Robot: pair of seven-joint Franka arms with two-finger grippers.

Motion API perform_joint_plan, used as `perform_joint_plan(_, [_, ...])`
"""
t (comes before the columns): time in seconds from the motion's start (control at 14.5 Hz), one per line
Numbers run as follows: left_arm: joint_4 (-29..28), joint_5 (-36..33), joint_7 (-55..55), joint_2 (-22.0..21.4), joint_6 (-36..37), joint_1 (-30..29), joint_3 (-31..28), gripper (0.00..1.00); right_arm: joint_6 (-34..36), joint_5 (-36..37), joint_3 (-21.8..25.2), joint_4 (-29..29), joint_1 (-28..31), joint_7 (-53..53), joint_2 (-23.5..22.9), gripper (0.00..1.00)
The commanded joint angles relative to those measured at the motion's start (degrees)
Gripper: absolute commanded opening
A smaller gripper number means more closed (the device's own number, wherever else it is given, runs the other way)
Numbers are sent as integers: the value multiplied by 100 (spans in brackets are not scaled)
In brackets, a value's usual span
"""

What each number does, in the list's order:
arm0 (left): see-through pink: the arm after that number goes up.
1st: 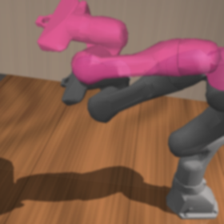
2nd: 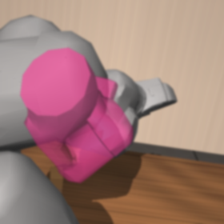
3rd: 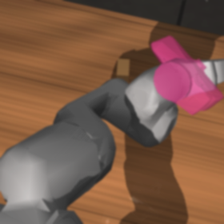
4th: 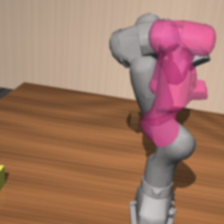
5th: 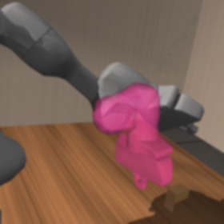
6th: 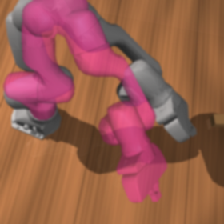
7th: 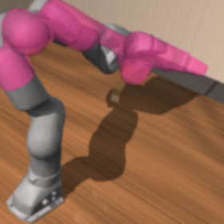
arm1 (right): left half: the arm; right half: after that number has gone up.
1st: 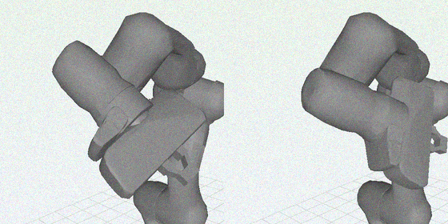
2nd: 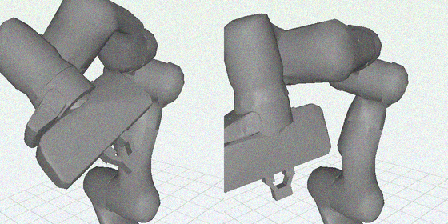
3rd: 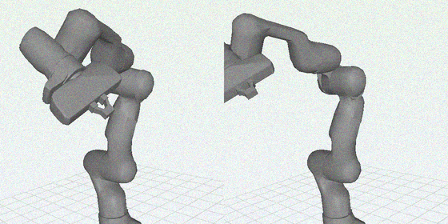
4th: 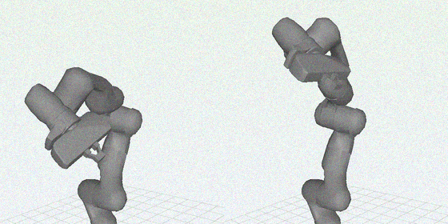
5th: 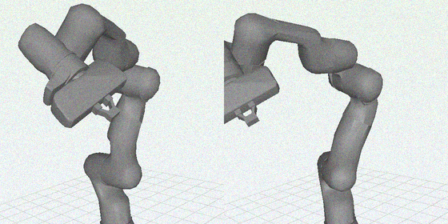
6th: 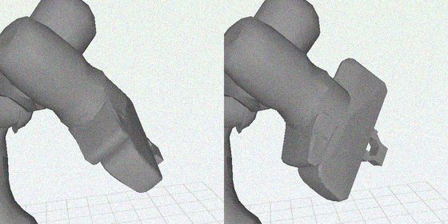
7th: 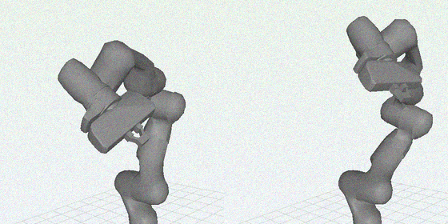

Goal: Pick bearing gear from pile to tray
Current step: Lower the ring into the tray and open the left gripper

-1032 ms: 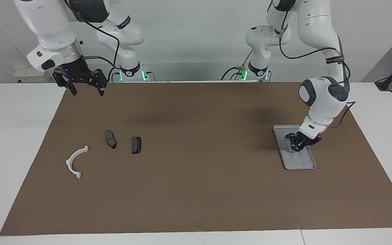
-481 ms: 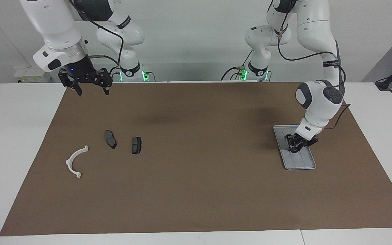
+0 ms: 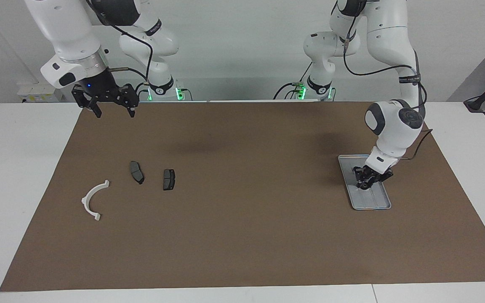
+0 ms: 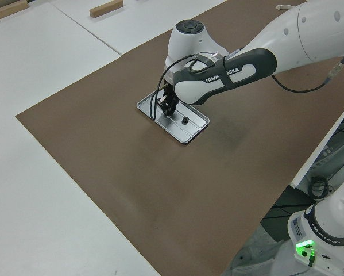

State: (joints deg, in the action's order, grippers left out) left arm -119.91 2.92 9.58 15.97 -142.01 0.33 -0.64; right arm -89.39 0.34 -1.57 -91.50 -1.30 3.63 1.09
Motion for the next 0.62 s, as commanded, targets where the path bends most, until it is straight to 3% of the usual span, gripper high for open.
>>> perform_joint_plan(0.0, [160,78,80,-41,277,37,-42,100,10,-113,-10,-35,33,94,75,100])
perform_joint_plan(0.34, [951,78,-148,-304,806,72,-42,100,10,-113,-10,-43,33,94,75,100])
perform_joint_plan(0.55, [1206,78,-727,-1023,1199,11,-42,100,10,-122,-10,-43,42,94,75,100])
